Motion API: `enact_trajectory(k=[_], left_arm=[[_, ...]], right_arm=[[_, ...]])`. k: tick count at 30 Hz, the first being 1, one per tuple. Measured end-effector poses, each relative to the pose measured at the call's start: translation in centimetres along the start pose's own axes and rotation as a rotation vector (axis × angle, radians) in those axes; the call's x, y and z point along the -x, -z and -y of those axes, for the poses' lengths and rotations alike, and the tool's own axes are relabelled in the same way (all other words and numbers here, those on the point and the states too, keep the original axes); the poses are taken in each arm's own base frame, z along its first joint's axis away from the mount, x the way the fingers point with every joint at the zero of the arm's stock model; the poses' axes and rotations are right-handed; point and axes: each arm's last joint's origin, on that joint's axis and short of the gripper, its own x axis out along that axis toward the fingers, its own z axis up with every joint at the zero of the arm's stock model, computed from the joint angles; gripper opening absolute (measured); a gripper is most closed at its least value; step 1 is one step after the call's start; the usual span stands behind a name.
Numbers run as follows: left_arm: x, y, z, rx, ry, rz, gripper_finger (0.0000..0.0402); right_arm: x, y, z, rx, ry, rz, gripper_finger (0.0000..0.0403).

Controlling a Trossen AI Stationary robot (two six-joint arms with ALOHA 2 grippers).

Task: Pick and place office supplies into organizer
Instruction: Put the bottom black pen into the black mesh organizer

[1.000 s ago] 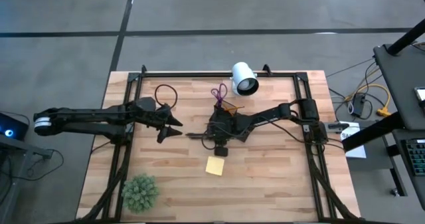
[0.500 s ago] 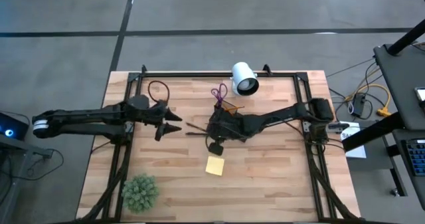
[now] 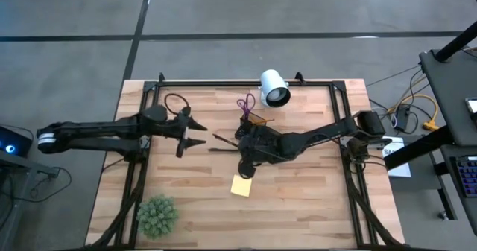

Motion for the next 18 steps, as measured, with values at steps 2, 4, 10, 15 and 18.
enact_trajectory(k=[2, 4, 10, 15, 18], left_arm=[[-0.4, -0.1, -0.1, -0.046, 0.001, -0.018, 0.0223], [-0.8, -0.2, -0.2, -0.088, 0.005, -0.028, 0.0223], [-2.9, 0.1, -0.6, -0.164, 0.051, -0.076, 0.0223], [-4.6, -0.5, -1.1, -0.189, 0.056, -0.114, 0.0223], [-5.5, -0.8, -1.3, -0.203, 0.060, -0.128, 0.0223]], right_arm=[[0.1, 0.0, -0.1, 0.003, 0.000, 0.004, 0.0013], [0.1, 0.1, -0.2, 0.005, 0.001, 0.006, 0.0013], [0.1, 0.0, -0.2, 0.026, 0.011, 0.012, 0.0013], [0.1, 0.0, -0.2, 0.046, 0.011, 0.011, 0.0013], [0.1, 0.1, -0.2, 0.047, 0.012, 0.011, 0.0013]])
